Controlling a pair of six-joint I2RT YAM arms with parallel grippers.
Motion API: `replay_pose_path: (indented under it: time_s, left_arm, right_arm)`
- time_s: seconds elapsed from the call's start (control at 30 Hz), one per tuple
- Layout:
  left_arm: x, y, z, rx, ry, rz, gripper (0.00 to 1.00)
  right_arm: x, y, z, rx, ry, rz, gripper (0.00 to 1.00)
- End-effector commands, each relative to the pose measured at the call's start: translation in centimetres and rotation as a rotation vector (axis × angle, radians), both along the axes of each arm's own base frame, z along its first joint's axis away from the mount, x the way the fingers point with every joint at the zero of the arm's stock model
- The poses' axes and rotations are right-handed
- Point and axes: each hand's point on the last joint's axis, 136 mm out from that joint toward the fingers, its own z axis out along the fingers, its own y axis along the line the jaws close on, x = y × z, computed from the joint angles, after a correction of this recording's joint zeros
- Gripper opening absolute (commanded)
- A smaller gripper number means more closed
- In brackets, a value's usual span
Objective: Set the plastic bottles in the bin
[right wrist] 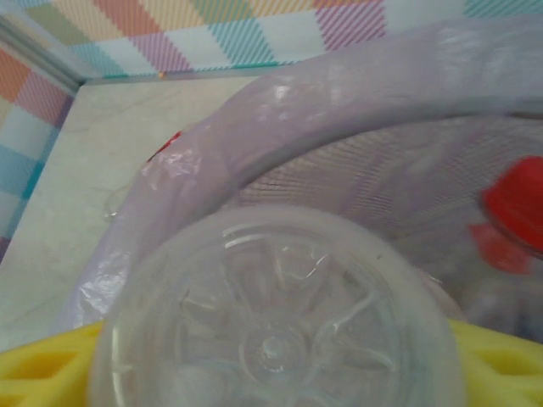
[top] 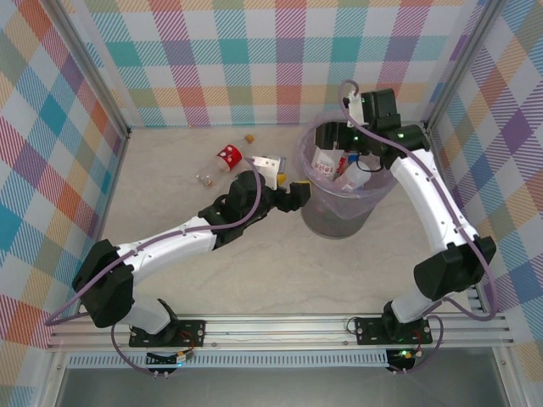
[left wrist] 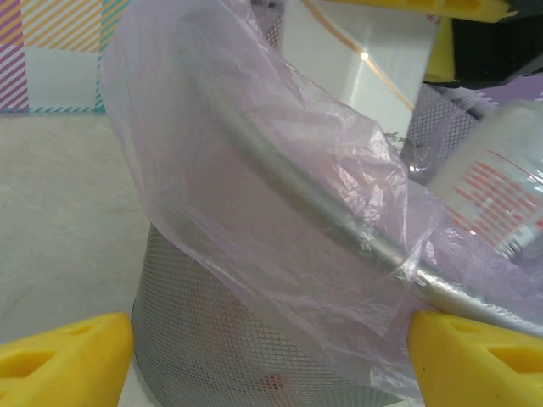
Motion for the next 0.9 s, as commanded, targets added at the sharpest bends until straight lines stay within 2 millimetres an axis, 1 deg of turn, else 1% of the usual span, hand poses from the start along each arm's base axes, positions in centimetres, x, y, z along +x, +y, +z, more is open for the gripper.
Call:
replay_pose_path:
  time_s: [0.0, 0.1, 0.17, 0.23, 0.33, 0.47, 0.53, 0.6, 0.63, 0.77, 0.83, 0.87]
  left_arm:
    - [0.2, 0.1, 1.6, -0.02, -0.044, 0.014, 0.83]
    - [0.2, 0.3, 1.3, -0.006, -0.038, 0.02, 0.83]
    - [0.2, 0.4, 1.2, -0.003, -0.035, 0.025, 0.83]
    - [0.1, 0.6, 1.3, -0.002, -0.036, 0.03, 0.83]
    - [0.0, 0.8, 1.3, 0.003, -0.036, 0.033, 0.83]
    - [0.1, 0.7, 1.2, 0.004, -0.034, 0.033, 0.83]
    - [0.1, 0.6, 1.1, 0.01, -0.026, 0.031, 0.83]
    - [0.1, 0.6, 1.0, 0.011, -0.021, 0.033, 0.83]
    - [0.2, 0.8, 1.1, 0.005, -0.022, 0.037, 0.83]
    - [-0.1, 1.0, 1.1, 0.006, -0.017, 0.042, 0.83]
    - [-0.1, 1.2, 1.2, 0.007, -0.019, 0.042, 0.83]
    - [-0.2, 1.2, 1.3, 0.006, -0.019, 0.043, 0.83]
  right_arm:
    - [-2.1, -2.4, 5.3, -0.052, -0.128, -0.045, 0.9]
    - [-3.0, -3.3, 7.2, -0.075, -0.176, -0.061, 0.94]
    - [-3.4, -3.4, 8.3, -0.072, -0.205, -0.059, 0.95]
    - [-3.5, -3.3, 9.0, -0.063, -0.221, -0.055, 0.95]
    - [-3.0, -3.3, 9.2, -0.056, -0.233, -0.066, 0.95]
    - [-1.4, -2.9, 9.0, -0.049, -0.239, -0.073, 0.87]
    - [-0.7, -2.6, 8.7, -0.045, -0.234, -0.073, 0.82]
    - [0.0, -2.3, 7.9, -0.038, -0.218, -0.077, 0.79]
    - [0.4, -2.2, 7.3, -0.034, -0.206, -0.082, 0.78]
    - [1.7, -1.5, 4.8, -0.006, -0.165, -0.092, 0.64]
    - [2.0, -1.4, 3.4, 0.001, -0.138, -0.098, 0.55]
    - [1.9, -1.2, 2.5, 0.007, -0.112, -0.1, 0.52]
